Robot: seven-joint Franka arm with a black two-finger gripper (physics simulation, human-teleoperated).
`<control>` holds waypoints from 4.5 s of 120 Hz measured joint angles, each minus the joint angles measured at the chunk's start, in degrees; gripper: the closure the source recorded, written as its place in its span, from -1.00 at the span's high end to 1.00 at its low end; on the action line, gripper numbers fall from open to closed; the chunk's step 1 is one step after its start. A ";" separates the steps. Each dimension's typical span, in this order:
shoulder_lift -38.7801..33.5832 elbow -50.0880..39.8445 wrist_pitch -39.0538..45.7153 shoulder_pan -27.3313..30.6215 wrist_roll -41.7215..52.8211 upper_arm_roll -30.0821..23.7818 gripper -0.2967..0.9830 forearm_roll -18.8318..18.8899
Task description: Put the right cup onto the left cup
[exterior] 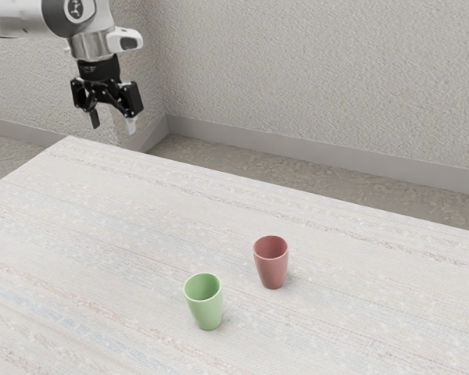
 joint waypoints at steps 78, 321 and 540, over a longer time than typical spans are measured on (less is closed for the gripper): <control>22.42 10.32 4.70 -1.28 -4.01 -8.59 0.54 -2.22; 24.12 -7.39 29.67 -8.32 -19.80 -17.08 -0.58 -3.48; -15.26 -43.70 30.62 -9.59 -24.01 -14.31 -0.69 0.82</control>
